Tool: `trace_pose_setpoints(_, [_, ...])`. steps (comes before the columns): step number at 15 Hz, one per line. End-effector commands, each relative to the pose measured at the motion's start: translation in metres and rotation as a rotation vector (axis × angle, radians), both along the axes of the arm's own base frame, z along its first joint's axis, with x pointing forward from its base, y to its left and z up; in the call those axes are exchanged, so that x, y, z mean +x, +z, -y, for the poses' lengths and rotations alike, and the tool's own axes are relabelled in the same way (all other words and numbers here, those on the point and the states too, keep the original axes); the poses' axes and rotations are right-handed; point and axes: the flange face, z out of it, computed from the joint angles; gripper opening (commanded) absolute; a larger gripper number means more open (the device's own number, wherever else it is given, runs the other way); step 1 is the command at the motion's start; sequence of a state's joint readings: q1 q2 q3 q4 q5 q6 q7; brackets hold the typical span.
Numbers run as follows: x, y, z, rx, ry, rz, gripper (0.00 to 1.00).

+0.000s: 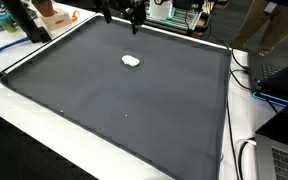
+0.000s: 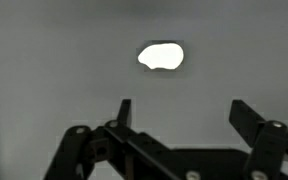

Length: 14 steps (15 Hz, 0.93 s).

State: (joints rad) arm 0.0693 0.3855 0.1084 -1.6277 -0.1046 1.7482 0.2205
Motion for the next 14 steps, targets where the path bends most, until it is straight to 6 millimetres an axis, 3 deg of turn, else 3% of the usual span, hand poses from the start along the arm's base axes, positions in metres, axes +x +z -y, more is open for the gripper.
trace_pose_setpoints(1, [0.027,-0.015,0.017,0.094,0.03,-0.065,1.0])
trace_pose_setpoints(5, [0.046,-0.038,0.046,0.122,-0.012,-0.133,1.0])
trace_pose_setpoints(6, [0.034,-0.029,0.037,0.089,0.009,-0.092,1.0])
trace_pose_setpoints(8, [0.042,-0.038,0.047,0.096,-0.01,-0.109,1.0])
trace_pose_setpoints(14, [0.056,-0.051,0.048,0.086,-0.046,-0.154,1.0])
